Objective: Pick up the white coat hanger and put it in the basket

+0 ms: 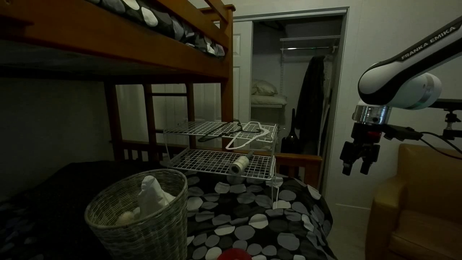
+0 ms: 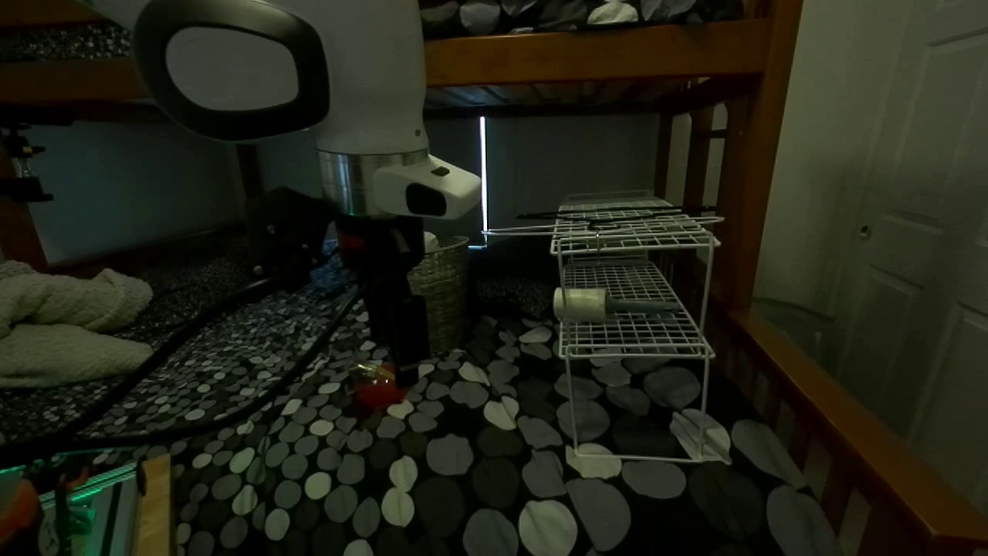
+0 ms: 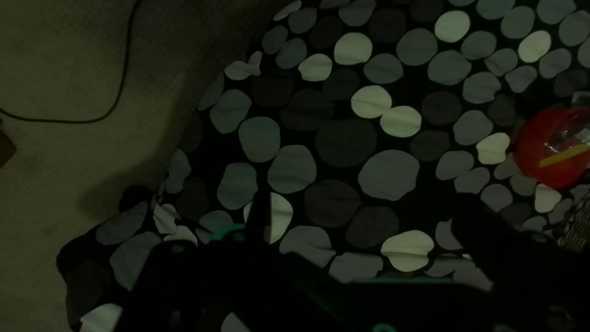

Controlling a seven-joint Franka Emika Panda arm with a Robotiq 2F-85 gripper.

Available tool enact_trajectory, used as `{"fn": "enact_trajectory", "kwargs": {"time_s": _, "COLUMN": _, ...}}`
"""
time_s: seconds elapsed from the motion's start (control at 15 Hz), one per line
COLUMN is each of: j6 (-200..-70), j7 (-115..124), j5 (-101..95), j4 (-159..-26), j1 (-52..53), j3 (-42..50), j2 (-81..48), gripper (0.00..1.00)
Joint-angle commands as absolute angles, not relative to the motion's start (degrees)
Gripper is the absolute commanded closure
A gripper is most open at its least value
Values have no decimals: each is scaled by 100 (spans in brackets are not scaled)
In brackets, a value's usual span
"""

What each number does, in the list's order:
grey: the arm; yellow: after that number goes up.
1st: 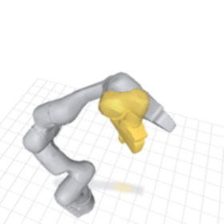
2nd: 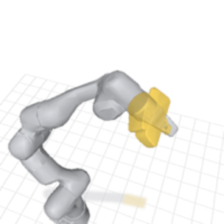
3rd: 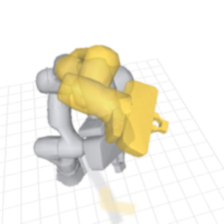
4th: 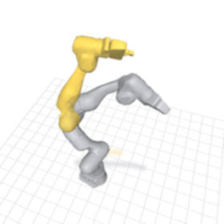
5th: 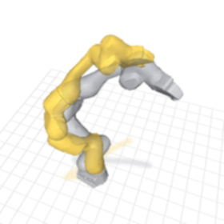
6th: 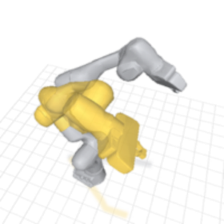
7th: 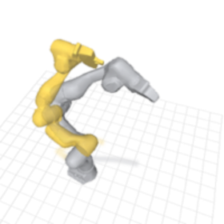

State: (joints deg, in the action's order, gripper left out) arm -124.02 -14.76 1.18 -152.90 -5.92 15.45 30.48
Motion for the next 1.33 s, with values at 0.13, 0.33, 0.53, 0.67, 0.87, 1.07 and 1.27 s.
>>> {"fn": "enact_trajectory", "kwargs": {"time_s": 0.13, "j6": -12389, "j7": -1516, "j5": 169, "j4": -15282, "j1": -675, "j3": 1464, "j2": 3037, "gripper": 0}}
{"fn": "enact_trajectory", "kwargs": {"time_s": 0.33, "j6": -12389, "j7": -1516, "j5": 169, "j4": -15282, "j1": -675, "j3": 1464, "j2": 3037, "gripper": 0}}
{"fn": "enact_trajectory", "kwargs": {"time_s": 0.53, "j6": -12389, "j7": -1516, "j5": 169, "j4": -15282, "j1": -675, "j3": 1464, "j2": 3037, "gripper": 0}}
{"fn": "enact_trajectory", "kwargs": {"time_s": 0.67, "j6": -12389, "j7": -1516, "j5": 169, "j4": -15282, "j1": -675, "j3": 1464, "j2": 3037, "gripper": 0}}
{"fn": "enact_trajectory", "kwargs": {"time_s": 0.87, "j6": -12389, "j7": -1516, "j5": 169, "j4": -15282, "j1": -675, "j3": 1464, "j2": 3037, "gripper": 0}}
{"fn": "enact_trajectory", "kwargs": {"time_s": 1.07, "j6": -12389, "j7": -1516, "j5": 169, "j4": -15282, "j1": -675, "j3": 1464, "j2": 3037, "gripper": 0}}
{"fn": "enact_trajectory", "kwargs": {"time_s": 1.27, "j6": -12608, "j7": -1202, "j5": -132, "j4": -14645, "j1": -849, "j3": 1348, "j2": 2405, "gripper": 0}}
